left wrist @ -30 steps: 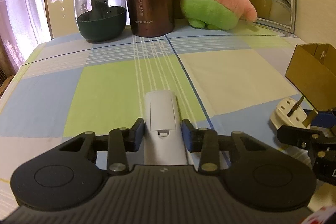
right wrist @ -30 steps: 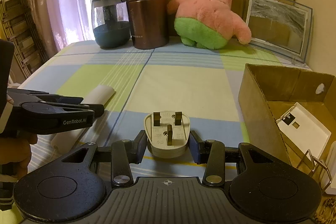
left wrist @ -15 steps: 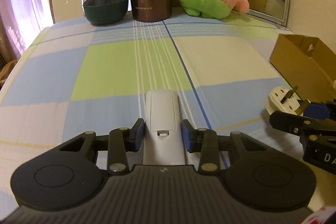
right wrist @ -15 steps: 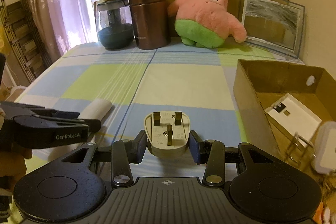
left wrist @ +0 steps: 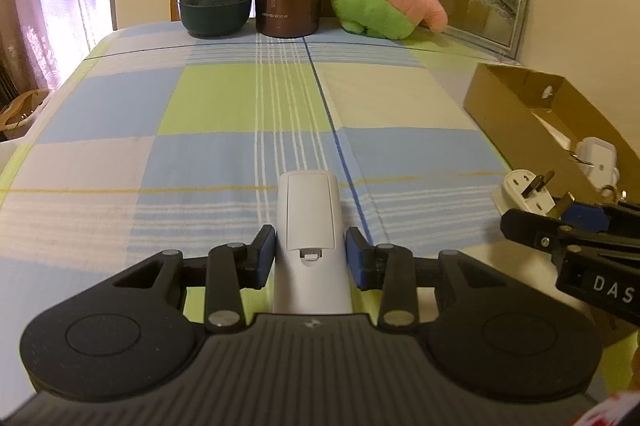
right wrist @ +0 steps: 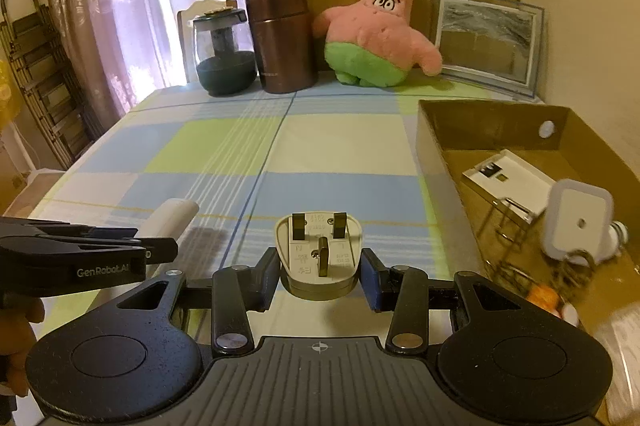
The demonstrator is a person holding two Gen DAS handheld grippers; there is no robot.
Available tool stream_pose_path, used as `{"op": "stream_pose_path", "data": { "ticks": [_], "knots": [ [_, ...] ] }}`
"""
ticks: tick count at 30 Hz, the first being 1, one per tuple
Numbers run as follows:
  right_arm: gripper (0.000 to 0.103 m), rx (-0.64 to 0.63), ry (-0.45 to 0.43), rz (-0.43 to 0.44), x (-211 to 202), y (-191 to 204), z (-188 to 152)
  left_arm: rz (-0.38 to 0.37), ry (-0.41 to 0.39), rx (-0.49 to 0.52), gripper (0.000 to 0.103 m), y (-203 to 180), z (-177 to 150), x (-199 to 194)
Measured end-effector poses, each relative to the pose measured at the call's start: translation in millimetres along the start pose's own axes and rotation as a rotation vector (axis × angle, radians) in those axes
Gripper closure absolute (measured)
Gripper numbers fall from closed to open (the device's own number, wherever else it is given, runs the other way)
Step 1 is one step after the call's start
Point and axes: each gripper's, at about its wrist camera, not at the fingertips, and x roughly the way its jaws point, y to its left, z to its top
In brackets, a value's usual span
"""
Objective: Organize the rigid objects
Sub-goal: 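Carry the white remote and plug adapter to the cardboard box with both tools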
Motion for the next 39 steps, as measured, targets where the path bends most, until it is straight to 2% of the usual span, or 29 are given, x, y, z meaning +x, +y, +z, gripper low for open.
{"op": "stream_pose_path", "data": {
  "ticks": [13, 23, 29, 39],
  "knots": [
    [0.064, -0.004, -0.036, -0.023, -75, 6, -15, -0.025, -0.012, -0.025, 0.07, -31, -22, -65],
    [0.064, 0.032, -0.067, -0.054, -129, -3, -28, -0.058, -0.026, -0.025, 0.07, -64, -38, -116],
    [0.064, 0.064, -0.069, -0.093, -157, -20, -41, -0.094, -0.017, -0.016, 0.07, -87, -52, -137],
    [0.064, 0.114, -0.083, -0.202, -204, -67, -54, -0.212, 0.01, 0.008, 0.07, -144, -61, -154]
  ]
}}
